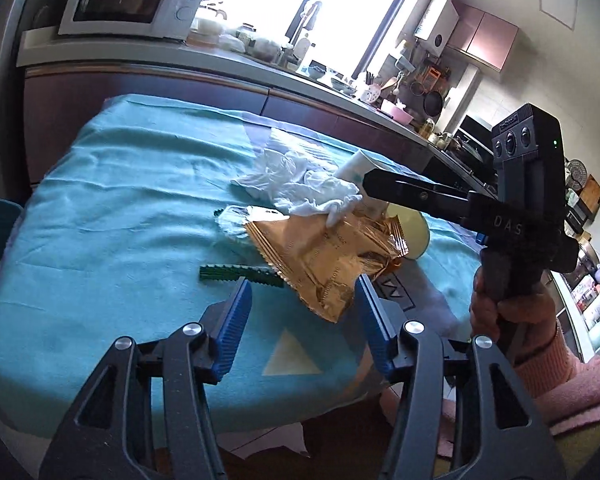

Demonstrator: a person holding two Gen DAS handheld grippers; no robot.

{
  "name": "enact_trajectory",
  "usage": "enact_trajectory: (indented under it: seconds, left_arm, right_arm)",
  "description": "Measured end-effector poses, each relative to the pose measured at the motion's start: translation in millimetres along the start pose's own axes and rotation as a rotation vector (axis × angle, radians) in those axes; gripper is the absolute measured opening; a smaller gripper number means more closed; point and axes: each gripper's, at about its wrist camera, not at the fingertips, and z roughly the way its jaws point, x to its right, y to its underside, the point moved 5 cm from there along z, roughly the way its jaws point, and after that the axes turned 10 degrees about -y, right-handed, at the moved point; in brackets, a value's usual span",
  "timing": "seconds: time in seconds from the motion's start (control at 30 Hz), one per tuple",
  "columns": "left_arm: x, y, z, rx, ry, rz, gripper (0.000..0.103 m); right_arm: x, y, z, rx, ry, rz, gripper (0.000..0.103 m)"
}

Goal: Collect trash
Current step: 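Grasp the gold foil wrapper with the left tool while the right tool grasps the tissue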

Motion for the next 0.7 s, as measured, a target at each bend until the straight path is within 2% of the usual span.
enact_trajectory:
  seconds: [0.07,0.23,0.3,0.33,0.4,0.47,0.5,0.57,0.63,0.7]
  left_arm:
    - [4,2,8,-0.023,0.020,-0.003,0.055]
    - [8,7,24,-0.090,0.071,-0.043,0.055]
    - [8,8,31,-0.110,0.092,-0.071,0.053]
    - [7,7,33,-0.117,0.096,-0.086,0.048]
    - [5,7,38,-0.129,0.104,-0.106,0.036]
    - [3,7,40,-0.135,0.112,-0.122,0.018]
    - [3,6,41,-0.134,0.113,-0.125,0.016]
    - [3,3,40,-0.123,0.113,-0.125,0.008]
    - [5,1,35,-0.103,0.113,-0.119,0.007]
    - [8,-2,30,-0.088,0.119,-0.114,0.005]
  right_arm:
    - [0,1,8,-0.009,-0.005,-0.001,0.063]
    - [0,2,22,-0.032,-0.008,-0.013,0.064]
    - [0,2,27,-0.037,-0.011,-0.013,0.064]
    - [1,2,28,-0.038,-0.011,-0.009,0.063]
    - [3,3,30,-0.044,-0.016,0.001,0.054]
    - [5,3,30,-0.050,-0.014,0.010,0.042]
    - [6,3,30,-0.051,-0.015,0.013,0.040]
    - [8,3,29,-0.050,-0.019,0.018,0.027]
    - [8,2,28,-0.048,-0.029,0.019,0.017]
    - [7,0,27,-0.041,-0.037,0.015,0.015]
